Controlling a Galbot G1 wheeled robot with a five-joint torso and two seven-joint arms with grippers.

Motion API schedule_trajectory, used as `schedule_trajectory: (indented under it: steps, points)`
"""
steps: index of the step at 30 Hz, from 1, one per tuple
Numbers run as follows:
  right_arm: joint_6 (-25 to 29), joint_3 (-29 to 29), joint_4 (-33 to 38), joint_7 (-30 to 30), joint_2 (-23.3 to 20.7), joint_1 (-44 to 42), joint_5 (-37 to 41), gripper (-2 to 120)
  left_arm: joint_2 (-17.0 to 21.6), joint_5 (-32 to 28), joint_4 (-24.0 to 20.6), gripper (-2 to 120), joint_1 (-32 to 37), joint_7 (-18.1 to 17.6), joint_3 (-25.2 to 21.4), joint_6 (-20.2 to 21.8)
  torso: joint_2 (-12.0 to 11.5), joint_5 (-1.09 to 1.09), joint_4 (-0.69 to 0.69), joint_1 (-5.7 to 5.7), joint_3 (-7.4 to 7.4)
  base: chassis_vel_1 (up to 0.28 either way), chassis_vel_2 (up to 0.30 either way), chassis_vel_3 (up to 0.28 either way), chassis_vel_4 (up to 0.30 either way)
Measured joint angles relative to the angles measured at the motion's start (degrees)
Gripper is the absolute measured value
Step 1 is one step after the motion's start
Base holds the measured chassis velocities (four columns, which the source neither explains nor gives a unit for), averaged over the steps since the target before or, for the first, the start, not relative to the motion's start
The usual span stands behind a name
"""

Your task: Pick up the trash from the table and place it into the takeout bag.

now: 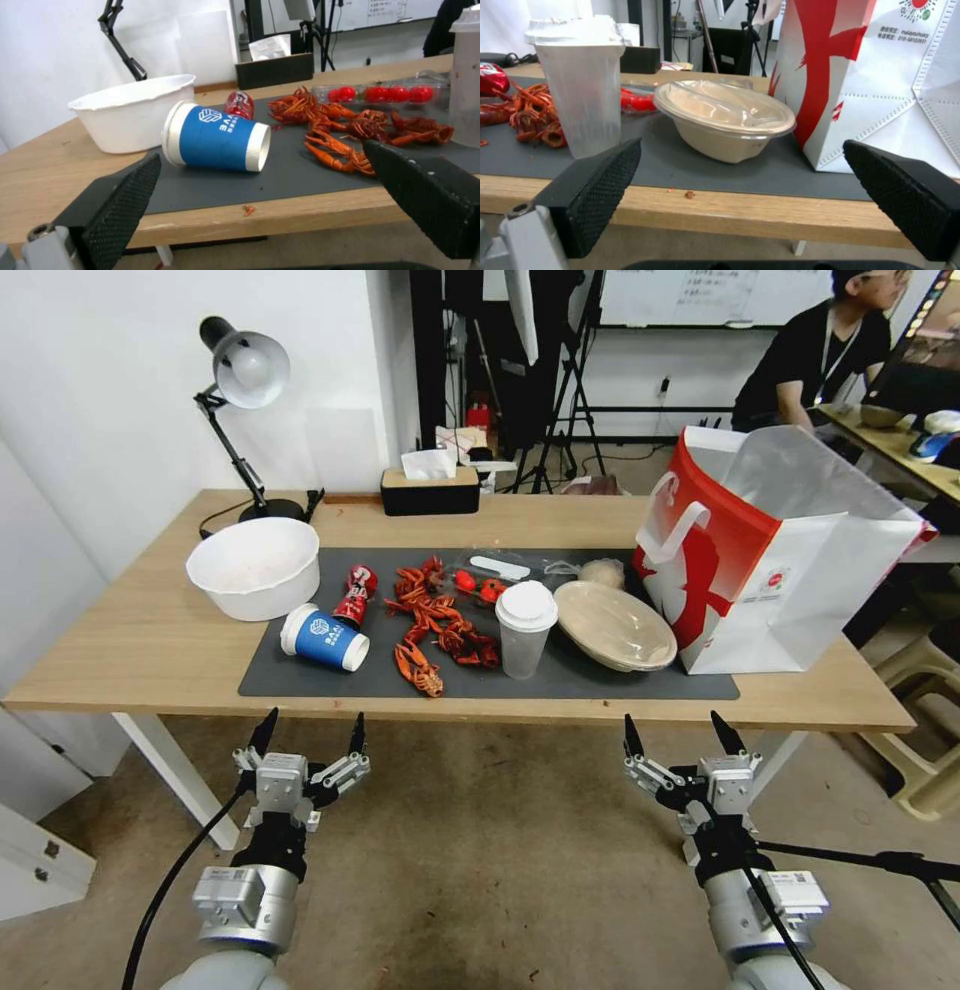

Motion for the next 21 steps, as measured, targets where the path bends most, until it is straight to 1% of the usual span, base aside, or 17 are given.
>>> schedule_trajectory:
  steps: [21]
  points:
    - [0.0, 0.0, 0.0, 0.0, 0.0, 0.0, 0.0, 100, 0.0, 0.0, 0.0, 100, 0.0, 0.0, 0.0, 0.0, 0.0, 0.0, 0.0, 0.0, 0.0, 0.0, 0.0, 0.0, 0.0]
